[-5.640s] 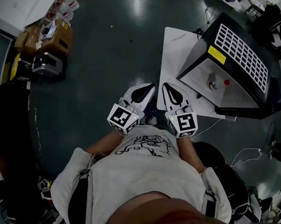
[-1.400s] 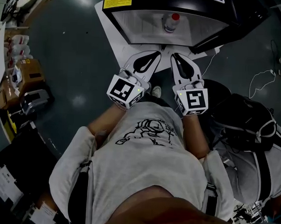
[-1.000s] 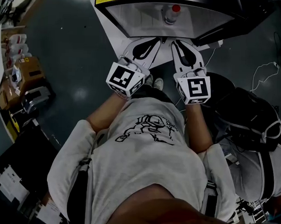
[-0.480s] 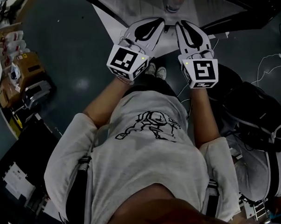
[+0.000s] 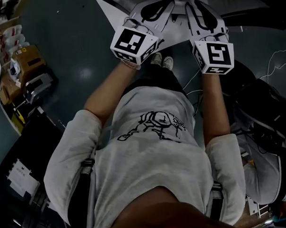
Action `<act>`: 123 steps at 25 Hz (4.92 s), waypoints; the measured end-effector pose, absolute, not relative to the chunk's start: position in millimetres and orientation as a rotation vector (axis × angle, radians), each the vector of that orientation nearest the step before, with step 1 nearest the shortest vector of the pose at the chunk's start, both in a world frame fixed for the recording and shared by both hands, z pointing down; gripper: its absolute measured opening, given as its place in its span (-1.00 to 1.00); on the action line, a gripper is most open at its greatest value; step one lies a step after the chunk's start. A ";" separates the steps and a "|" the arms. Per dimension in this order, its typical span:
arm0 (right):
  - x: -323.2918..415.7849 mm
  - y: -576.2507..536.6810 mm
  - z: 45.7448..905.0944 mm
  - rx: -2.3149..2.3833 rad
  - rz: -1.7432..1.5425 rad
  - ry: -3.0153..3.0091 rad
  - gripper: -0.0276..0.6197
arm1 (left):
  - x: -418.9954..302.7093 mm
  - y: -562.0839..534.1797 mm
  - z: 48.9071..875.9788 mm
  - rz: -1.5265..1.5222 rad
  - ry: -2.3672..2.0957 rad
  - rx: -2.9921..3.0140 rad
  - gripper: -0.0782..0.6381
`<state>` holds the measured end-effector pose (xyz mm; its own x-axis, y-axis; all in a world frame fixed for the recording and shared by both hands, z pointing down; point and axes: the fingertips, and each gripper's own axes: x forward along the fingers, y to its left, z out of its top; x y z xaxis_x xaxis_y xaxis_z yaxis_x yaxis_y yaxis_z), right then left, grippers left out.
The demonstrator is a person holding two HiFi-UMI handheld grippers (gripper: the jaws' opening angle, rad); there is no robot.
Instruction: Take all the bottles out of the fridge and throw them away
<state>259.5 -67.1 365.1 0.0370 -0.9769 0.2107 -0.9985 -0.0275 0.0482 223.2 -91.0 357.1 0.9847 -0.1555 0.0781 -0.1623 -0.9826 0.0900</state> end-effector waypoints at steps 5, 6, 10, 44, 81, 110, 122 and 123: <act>267.0 -74.9 372.6 2.129 0.160 -2.046 -0.67 | 229.4 -94.4 369.5 0.121 -0.248 3.038 -0.76; 269.5 -77.2 373.8 2.129 0.157 -2.045 -0.65 | 231.4 -95.8 371.2 0.121 -0.250 3.038 -0.76; 278.7 -84.9 378.8 2.135 0.149 -2.046 -0.58 | 238.3 -100.6 377.3 0.122 -0.256 3.042 -0.76; 335.4 -167.4 418.3 2.266 0.174 -1.960 -0.42 | 278.8 -164.7 405.5 0.199 -0.337 3.055 -0.76; 322.6 -111.8 348.8 2.168 0.162 -2.042 -0.43 | 279.1 -123.6 348.8 0.138 -0.209 3.048 -0.76; 282.6 -41.6 288.2 2.158 0.157 -2.090 -0.43 | 245.8 -66.3 288.8 0.073 -0.186 3.014 -0.76; 267.0 -18.4 269.3 2.150 0.141 -2.105 -0.43 | 226.3 -53.2 261.7 0.038 -0.172 3.029 -0.76; 266.4 -17.1 269.4 2.148 0.142 -2.105 -0.44 | 225.3 -51.2 260.7 0.037 -0.174 3.028 -0.76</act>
<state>266.4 -17.1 269.4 0.0223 -0.9871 0.1584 -0.9995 -0.0181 0.0274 225.3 -51.2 260.7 0.9932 -0.1126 0.0303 -0.1152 -0.9876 0.1067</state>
